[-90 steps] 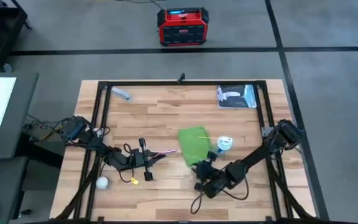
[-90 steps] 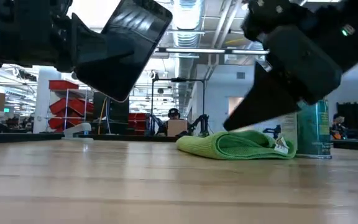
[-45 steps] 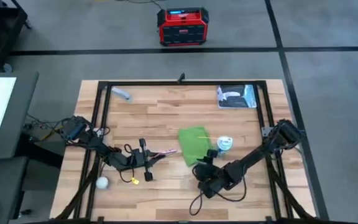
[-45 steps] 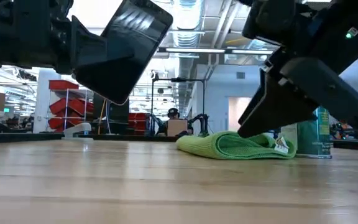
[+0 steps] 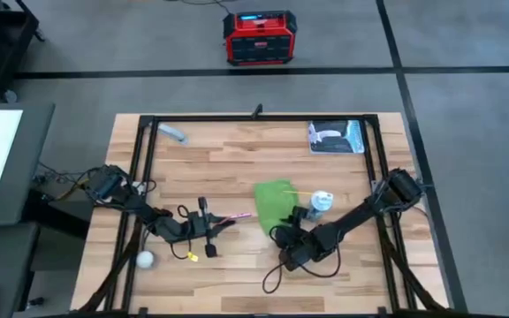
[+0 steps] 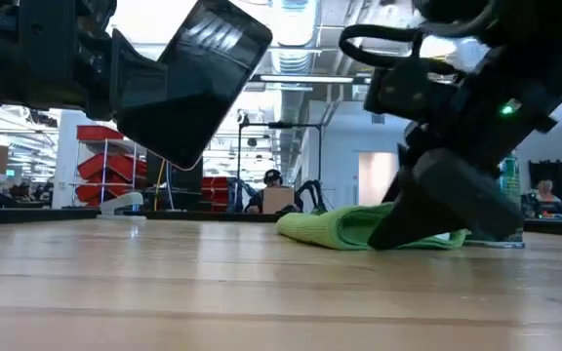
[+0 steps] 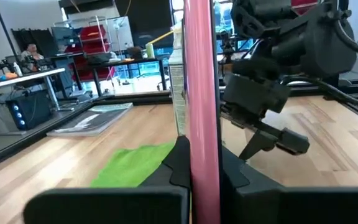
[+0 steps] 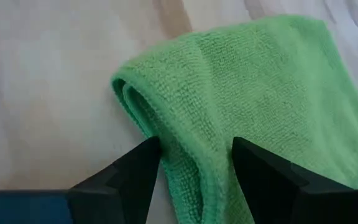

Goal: Apply microfiber cloth
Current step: Spray the cellphone using the cleaning bottle, then wipe the cellphone with a microfiber cloth

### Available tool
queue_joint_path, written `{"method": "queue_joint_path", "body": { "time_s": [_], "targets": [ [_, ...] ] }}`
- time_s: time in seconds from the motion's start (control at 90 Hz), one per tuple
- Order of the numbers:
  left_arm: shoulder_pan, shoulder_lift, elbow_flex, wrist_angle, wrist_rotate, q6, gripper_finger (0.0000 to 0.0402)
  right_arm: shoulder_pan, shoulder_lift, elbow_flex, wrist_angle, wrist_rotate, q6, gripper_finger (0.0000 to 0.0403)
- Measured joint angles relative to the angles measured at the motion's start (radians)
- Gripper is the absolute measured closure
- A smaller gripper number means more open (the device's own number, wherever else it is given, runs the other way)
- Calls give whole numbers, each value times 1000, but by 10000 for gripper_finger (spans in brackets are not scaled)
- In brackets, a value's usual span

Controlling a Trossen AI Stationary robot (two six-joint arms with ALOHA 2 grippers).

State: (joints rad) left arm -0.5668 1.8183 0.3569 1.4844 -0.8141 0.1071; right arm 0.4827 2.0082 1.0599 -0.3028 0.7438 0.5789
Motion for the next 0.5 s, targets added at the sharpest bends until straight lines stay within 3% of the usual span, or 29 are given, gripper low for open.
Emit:
{"method": "queue_joint_path", "body": {
  "time_s": [0.122, 0.278, 0.5],
  "targets": [
    [34, 0, -26, 26, 0, -22, 400, -8, 31, 0, 51, 95, -2, 267],
    [103, 0, -92, 86, 1, -73, 400, -23, 33, -4, 60, 146, 14, 381],
    [225, 0, -139, 84, 131, -156, 400, -13, 14, -8, 97, 191, 3, 399]
  ]
}}
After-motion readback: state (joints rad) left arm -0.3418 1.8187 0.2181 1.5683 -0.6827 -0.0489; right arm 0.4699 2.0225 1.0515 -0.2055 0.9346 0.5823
